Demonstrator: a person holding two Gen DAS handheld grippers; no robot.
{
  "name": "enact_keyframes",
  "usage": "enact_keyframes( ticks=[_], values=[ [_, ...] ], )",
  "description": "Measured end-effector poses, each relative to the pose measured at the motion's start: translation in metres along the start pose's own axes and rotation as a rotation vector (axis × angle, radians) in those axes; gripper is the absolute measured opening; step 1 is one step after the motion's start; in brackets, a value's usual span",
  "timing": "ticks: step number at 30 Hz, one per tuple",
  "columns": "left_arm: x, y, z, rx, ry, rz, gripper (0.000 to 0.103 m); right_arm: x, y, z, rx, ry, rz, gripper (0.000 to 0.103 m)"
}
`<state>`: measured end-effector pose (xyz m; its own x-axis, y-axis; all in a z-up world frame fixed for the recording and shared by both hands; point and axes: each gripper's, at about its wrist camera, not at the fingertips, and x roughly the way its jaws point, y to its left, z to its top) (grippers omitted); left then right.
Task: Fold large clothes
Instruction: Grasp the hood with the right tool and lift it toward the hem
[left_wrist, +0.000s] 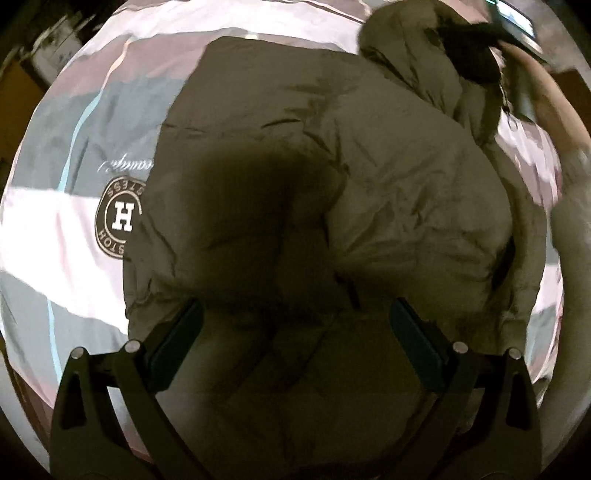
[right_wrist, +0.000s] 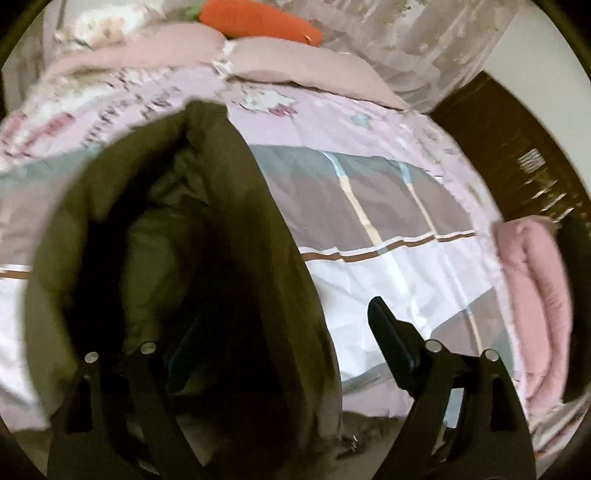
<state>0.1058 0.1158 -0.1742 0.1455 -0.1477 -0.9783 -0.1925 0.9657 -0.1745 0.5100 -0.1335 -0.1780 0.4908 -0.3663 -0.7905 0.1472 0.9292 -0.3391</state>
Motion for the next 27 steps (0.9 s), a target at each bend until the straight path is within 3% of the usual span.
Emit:
enact_keyframes(
  ticks=[1,2,3,7,10,13,16,18,20,22,23,24,27],
  values=[
    [0.002,-0.001,-0.001,0.013,0.010,0.005,0.101,0.003,-0.002,-0.006,0.008,-0.007,0.018,0.044],
    [0.005,-0.001,-0.001,0.016,0.018,0.009,0.101,0.008,-0.006,-0.011,0.027,0.004,0.043,0.017],
    [0.006,0.000,0.000,0.014,0.021,0.012,0.101,0.010,-0.015,-0.016,0.067,0.011,0.074,0.006],
    [0.007,0.002,0.001,0.004,0.014,0.032,0.101,-0.031,-0.050,-0.026,0.176,-0.121,0.241,0.005],
    [0.009,0.005,0.000,-0.004,0.008,0.059,0.101,-0.103,-0.084,-0.054,0.173,-0.274,0.475,0.005],
    [0.013,0.008,-0.001,-0.021,0.021,0.081,0.101,-0.168,-0.121,-0.111,0.074,-0.373,0.646,0.005],
    [0.004,0.019,-0.005,-0.073,-0.002,0.084,0.101,-0.207,-0.163,-0.184,-0.023,-0.377,0.749,0.005],
    [-0.013,0.031,-0.009,-0.147,-0.049,0.015,0.101,-0.215,-0.187,-0.228,-0.057,-0.333,0.787,0.006],
    [-0.029,0.036,-0.013,-0.193,-0.090,-0.037,0.101,-0.209,-0.202,-0.268,-0.109,-0.267,0.754,0.012],
    [-0.049,0.035,-0.017,-0.218,-0.168,-0.087,0.101,-0.196,-0.208,-0.303,-0.130,-0.211,0.622,0.037],
    [-0.056,0.030,-0.018,-0.209,-0.205,-0.108,0.101,-0.191,-0.208,-0.312,-0.123,-0.168,0.591,0.043],
    [-0.059,0.026,-0.017,-0.194,-0.223,-0.120,0.101,-0.187,-0.205,-0.317,-0.120,-0.122,0.577,0.059],
    [-0.049,0.008,-0.012,-0.158,-0.232,-0.156,0.101,-0.193,-0.207,-0.333,-0.070,-0.079,0.605,0.074]
  ],
)
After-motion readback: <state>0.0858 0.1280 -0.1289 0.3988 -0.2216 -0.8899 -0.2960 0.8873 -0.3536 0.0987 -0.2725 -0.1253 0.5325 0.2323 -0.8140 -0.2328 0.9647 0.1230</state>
